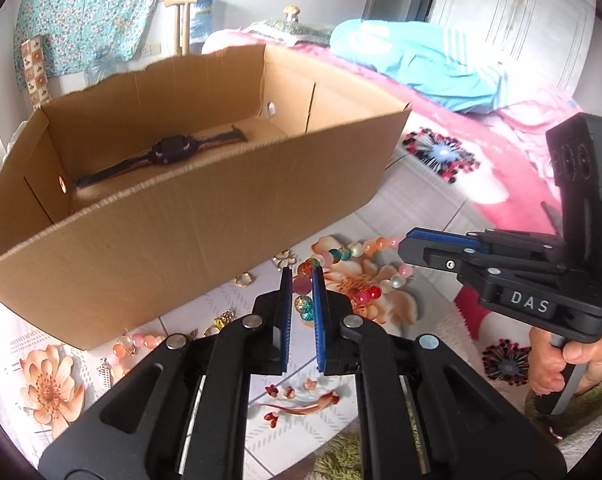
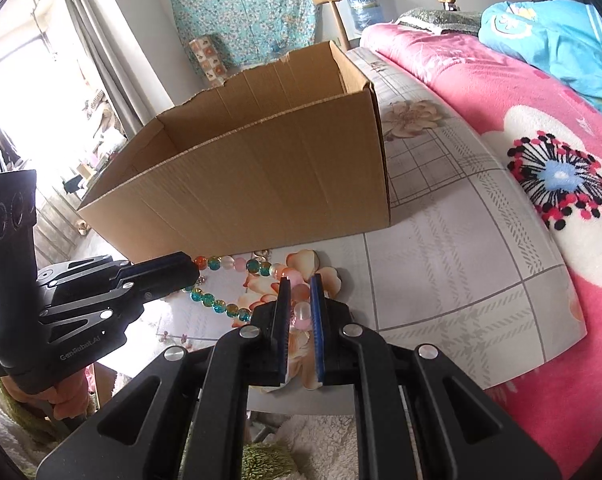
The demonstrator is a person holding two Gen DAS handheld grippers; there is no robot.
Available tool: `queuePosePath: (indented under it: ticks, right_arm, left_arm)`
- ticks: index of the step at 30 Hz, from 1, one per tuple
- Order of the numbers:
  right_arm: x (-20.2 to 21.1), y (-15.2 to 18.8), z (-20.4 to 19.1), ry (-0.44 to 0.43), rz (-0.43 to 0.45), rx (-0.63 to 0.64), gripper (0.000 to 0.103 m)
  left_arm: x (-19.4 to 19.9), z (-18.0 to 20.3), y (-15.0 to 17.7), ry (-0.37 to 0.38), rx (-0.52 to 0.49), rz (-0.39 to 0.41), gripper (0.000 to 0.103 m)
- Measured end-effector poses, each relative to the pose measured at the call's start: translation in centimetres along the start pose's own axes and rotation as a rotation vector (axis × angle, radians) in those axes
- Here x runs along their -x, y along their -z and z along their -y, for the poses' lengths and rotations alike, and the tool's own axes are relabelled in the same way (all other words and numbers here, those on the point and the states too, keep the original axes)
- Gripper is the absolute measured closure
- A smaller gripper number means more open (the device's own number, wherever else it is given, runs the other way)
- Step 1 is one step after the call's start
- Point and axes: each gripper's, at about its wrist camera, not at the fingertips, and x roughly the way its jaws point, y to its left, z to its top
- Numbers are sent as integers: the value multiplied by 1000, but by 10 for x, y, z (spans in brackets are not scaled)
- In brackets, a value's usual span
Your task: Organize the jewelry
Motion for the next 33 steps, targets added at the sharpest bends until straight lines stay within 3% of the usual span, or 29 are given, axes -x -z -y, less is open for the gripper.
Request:
queuePosePath:
  ticks: [6,9,13,17,20,24,31,33]
  right_arm:
    - [40,-19,-16,-22,86,47,93]
    - [58,-40,-34,-101,138,92,93]
    - [63,-77,-61,-194,173,181,93]
    - [39,-118,-86,-261,143,225,93]
    - [-3,-149,-102,-299,46,225,93]
    - [-71,-169,-117,-307,-154,208,93]
    - [-165,-171,-126,-333,-499,89,93]
    - [-181,-166,-126,-334,-561,36,93]
  left_arm:
    - [43,3,-18,49,-10,104,94]
    - [70,-1,-33,59,-18,175,94]
    - [99,-15,-56,22,-27,261,94]
    - [101,-44,-82,-49,-14,254,94]
    - [81,-70,-99,-117,-4,182,94]
    - [49,-107,-110,-210,12,69,94]
    - [10,-139,-112,-287,-11,-92,94]
    - [5,-138,-112,-327,-42,-116,94]
